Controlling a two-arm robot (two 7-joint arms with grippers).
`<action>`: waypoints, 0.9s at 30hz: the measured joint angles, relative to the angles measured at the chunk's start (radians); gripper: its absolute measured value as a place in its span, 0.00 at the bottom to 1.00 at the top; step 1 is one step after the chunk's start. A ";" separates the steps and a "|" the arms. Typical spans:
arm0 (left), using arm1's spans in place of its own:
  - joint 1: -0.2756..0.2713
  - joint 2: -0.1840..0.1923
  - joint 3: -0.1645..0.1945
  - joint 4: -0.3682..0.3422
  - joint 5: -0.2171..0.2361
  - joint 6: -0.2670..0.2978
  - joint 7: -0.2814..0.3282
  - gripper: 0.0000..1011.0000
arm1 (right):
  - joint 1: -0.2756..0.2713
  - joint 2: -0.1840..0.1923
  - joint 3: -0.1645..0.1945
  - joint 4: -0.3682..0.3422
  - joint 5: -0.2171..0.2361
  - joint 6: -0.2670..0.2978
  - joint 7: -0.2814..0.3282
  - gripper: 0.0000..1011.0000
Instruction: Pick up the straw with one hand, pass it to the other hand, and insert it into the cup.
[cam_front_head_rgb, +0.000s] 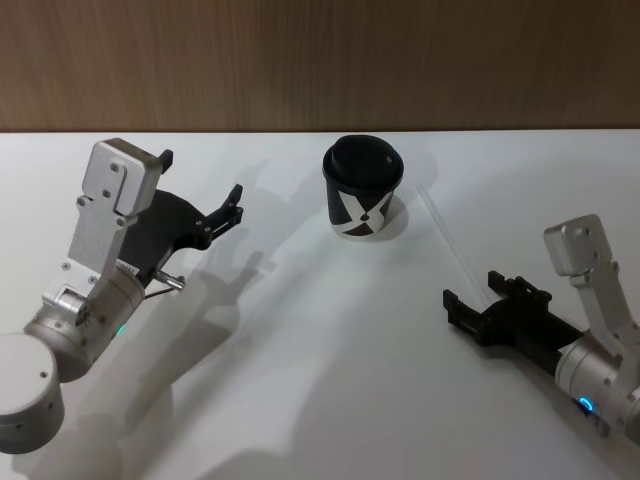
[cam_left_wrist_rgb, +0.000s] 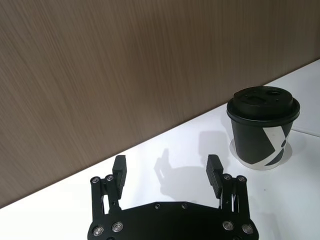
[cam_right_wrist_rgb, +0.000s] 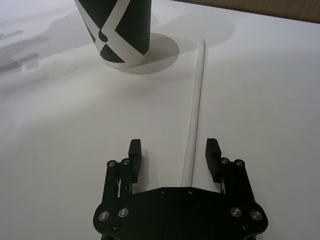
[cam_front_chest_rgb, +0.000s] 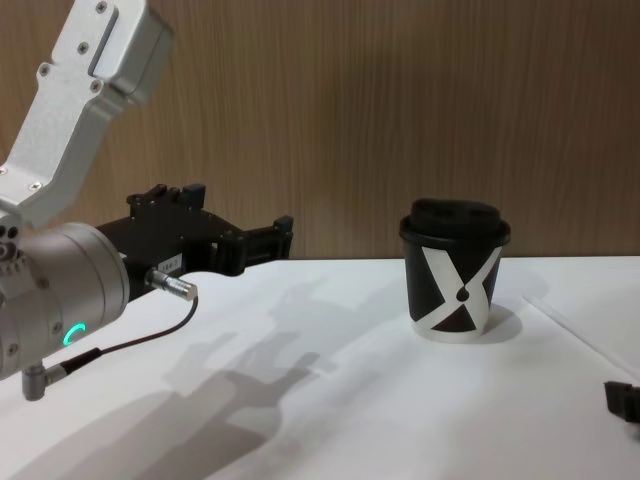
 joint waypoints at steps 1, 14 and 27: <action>0.000 0.000 0.000 0.000 0.000 0.000 0.000 0.99 | 0.000 0.000 0.000 0.000 0.000 0.000 0.000 0.78; 0.000 0.000 0.000 0.000 0.000 0.000 0.000 0.99 | 0.000 0.001 -0.001 0.001 -0.002 0.000 0.002 0.34; 0.000 0.000 0.000 0.000 0.000 0.000 0.000 0.99 | 0.000 0.002 -0.002 0.001 -0.002 0.000 0.003 0.04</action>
